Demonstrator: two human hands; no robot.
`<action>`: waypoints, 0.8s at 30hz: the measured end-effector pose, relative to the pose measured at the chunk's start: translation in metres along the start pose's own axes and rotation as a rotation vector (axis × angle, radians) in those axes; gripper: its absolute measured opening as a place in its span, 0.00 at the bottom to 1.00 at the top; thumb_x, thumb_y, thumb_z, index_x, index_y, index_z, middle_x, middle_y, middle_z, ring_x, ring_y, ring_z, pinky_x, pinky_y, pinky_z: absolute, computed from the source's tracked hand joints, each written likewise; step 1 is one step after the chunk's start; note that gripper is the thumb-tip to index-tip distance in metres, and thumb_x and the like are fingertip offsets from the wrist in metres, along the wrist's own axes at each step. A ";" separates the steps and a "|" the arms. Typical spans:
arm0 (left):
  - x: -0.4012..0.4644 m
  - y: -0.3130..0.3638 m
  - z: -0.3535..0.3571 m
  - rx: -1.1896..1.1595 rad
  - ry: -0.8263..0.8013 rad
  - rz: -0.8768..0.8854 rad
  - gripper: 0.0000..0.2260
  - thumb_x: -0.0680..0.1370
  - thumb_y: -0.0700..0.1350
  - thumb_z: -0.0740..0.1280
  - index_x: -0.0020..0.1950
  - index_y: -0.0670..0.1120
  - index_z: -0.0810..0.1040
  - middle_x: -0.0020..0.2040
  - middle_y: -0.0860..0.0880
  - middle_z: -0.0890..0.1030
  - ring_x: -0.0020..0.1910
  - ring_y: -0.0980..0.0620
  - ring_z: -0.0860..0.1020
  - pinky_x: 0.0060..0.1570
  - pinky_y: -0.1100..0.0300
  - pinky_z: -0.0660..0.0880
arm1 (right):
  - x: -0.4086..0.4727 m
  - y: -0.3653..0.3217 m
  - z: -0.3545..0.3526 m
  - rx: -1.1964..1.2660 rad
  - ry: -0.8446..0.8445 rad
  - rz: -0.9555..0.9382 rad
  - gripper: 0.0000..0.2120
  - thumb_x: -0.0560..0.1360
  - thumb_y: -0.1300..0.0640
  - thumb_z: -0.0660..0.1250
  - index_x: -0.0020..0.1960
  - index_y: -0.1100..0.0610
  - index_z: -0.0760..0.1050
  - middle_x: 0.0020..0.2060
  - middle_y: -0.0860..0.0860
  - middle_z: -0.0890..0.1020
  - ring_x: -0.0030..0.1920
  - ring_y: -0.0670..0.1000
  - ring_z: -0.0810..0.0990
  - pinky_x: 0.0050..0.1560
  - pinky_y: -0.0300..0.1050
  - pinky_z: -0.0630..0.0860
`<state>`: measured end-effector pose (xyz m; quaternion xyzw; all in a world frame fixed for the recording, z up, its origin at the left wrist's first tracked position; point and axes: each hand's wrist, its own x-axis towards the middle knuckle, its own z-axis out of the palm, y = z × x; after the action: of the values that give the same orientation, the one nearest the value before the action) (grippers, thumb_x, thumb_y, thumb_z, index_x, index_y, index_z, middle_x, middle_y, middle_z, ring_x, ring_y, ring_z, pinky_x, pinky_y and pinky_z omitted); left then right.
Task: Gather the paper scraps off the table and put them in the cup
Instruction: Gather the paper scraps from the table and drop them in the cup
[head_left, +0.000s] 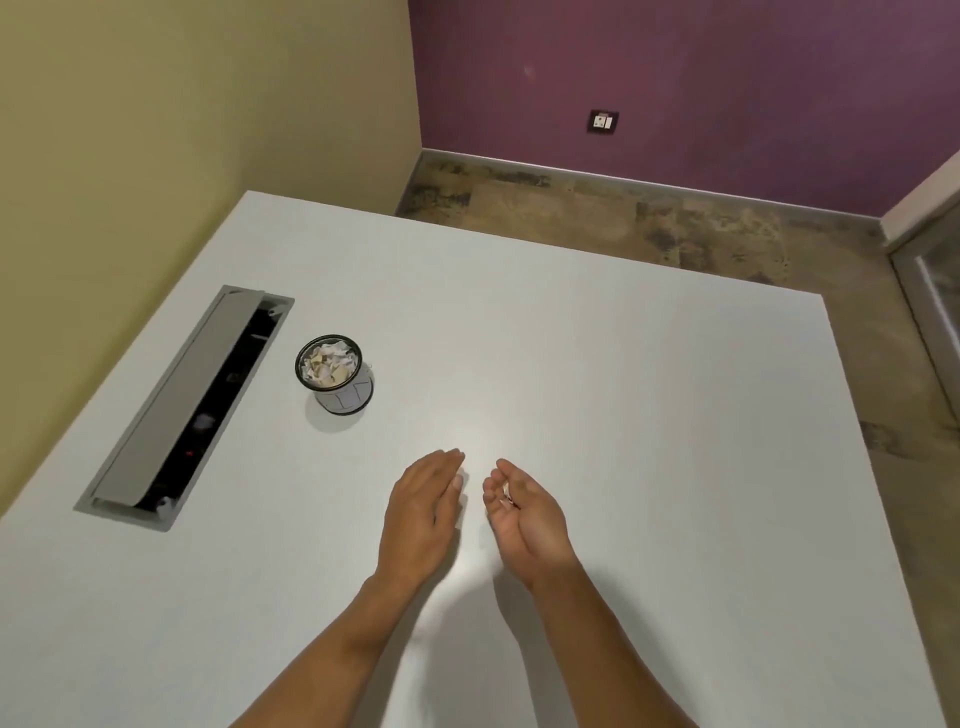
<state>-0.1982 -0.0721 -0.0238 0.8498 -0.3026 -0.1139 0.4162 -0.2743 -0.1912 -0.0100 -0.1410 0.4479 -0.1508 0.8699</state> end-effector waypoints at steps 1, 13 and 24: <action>0.001 -0.010 -0.007 0.021 0.005 -0.019 0.17 0.81 0.49 0.58 0.65 0.46 0.79 0.65 0.52 0.78 0.67 0.53 0.72 0.67 0.61 0.64 | 0.001 0.004 0.006 -0.007 0.002 0.005 0.10 0.82 0.67 0.55 0.56 0.67 0.75 0.46 0.59 0.78 0.41 0.52 0.80 0.44 0.42 0.80; 0.030 -0.134 -0.035 0.369 -0.158 -0.103 0.20 0.84 0.50 0.52 0.76 0.48 0.65 0.77 0.52 0.62 0.78 0.54 0.54 0.76 0.59 0.48 | 0.045 0.040 0.110 -0.035 -0.031 0.007 0.06 0.79 0.64 0.63 0.50 0.65 0.77 0.38 0.57 0.79 0.36 0.54 0.80 0.39 0.45 0.79; 0.036 -0.159 -0.025 0.504 -0.171 -0.002 0.23 0.83 0.49 0.49 0.77 0.44 0.61 0.78 0.49 0.60 0.78 0.49 0.55 0.76 0.49 0.52 | 0.101 0.056 0.212 -0.396 -0.248 -0.273 0.12 0.84 0.64 0.51 0.54 0.62 0.73 0.43 0.56 0.78 0.41 0.51 0.79 0.46 0.41 0.80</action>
<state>-0.0915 -0.0034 -0.1293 0.9143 -0.3546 -0.1067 0.1641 -0.0370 -0.1559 0.0130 -0.3847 0.3357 -0.1579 0.8452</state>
